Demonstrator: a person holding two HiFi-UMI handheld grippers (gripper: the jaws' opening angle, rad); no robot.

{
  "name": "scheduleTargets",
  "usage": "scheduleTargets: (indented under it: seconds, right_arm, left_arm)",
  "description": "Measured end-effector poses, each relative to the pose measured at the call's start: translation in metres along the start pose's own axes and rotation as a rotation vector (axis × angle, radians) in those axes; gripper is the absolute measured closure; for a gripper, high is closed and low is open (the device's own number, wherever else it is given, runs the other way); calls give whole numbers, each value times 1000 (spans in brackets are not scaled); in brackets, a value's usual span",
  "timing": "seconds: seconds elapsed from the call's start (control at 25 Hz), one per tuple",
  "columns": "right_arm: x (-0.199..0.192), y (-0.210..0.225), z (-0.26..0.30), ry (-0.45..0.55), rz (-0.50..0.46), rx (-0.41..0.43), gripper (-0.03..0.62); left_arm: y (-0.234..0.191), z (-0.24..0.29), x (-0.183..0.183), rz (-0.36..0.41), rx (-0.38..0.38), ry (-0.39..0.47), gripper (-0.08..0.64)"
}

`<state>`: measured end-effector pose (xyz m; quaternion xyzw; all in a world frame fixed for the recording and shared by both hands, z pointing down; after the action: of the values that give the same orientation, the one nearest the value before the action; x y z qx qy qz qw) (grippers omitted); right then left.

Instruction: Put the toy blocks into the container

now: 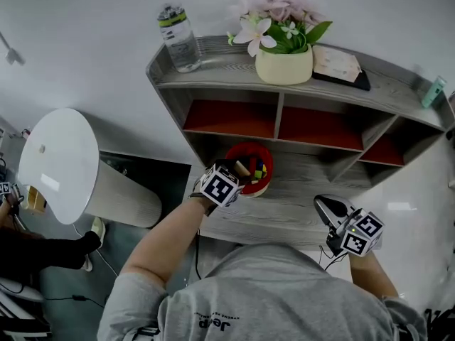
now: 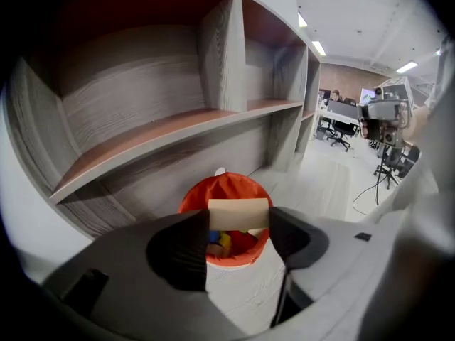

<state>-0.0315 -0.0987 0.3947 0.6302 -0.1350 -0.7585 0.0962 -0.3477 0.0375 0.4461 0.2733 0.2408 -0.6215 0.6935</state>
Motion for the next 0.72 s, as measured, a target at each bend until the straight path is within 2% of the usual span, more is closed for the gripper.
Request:
scheduleTargets:
  seconds: [0.12, 0.16, 0.2, 0.56, 0.72]
  right_arm:
    - [-1, 0, -3, -2, 2, -6, 572]
    - [-2, 0, -5, -1, 3, -9, 572]
    - [-3, 1, -7, 0, 5, -13, 572]
    - [-5, 2, -24, 13, 11, -39, 572]
    - [-4, 2, -29, 14, 4, -47, 571]
  left_arm:
    - [-1, 2, 3, -21, 31, 22, 255]
    - [-1, 3, 4, -30, 36, 28, 216]
    - [-1, 5, 5, -34, 37, 37, 146]
    - [7, -1, 13, -56, 10, 81, 141]
    - [13, -10, 19, -71, -17, 149, 144]
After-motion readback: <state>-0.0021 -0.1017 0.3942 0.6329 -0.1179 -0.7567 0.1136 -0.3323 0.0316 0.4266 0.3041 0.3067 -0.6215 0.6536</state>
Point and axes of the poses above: the fingertips, and each gripper's own axes: z forward along the fingers, y to its right, x out of its top, the point moved 10 cm from there along -z, backward along the fingers, and after that the axes turned 2 degrees about y, right-handed, at the moved point
